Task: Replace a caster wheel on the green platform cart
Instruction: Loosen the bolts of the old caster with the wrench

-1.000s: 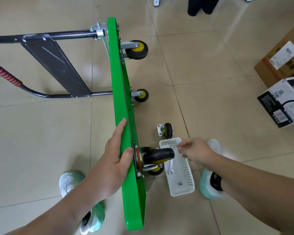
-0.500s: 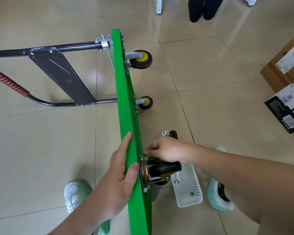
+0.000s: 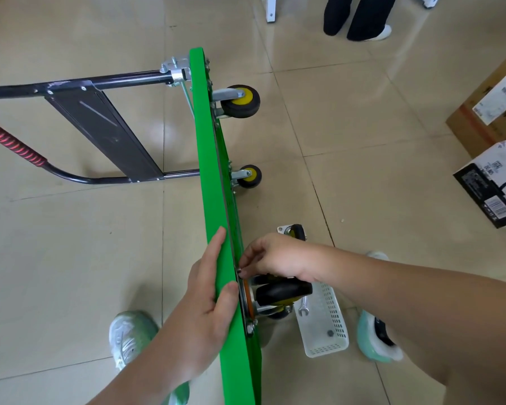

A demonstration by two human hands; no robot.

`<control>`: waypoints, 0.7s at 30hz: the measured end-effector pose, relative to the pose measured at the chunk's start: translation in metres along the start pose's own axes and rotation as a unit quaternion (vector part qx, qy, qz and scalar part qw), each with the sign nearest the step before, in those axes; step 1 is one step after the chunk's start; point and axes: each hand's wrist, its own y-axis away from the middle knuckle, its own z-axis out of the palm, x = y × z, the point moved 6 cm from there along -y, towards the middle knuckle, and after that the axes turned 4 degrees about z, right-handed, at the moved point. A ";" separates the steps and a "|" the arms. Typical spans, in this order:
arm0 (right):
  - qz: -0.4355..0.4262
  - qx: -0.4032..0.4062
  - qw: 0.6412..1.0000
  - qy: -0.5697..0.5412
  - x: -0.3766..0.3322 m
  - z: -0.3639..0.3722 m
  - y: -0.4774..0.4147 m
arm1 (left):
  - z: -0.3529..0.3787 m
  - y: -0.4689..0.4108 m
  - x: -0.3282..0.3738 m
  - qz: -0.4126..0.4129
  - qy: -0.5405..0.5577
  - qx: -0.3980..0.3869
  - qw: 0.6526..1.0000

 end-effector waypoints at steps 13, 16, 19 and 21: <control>0.048 -0.026 0.997 -0.053 0.002 0.001 -0.005 | 0.000 -0.001 -0.002 0.007 -0.011 -0.003 1.000; 0.051 -0.031 0.995 -0.078 0.005 0.004 -0.009 | 0.000 -0.001 -0.001 0.005 -0.012 -0.004 1.000; 0.067 -0.054 0.989 -0.120 0.007 0.007 -0.008 | -0.001 0.000 0.001 0.007 -0.008 -0.005 1.000; 0.091 -0.076 0.982 -0.148 0.009 0.009 -0.006 | 0.000 0.000 0.002 0.010 -0.007 -0.007 1.000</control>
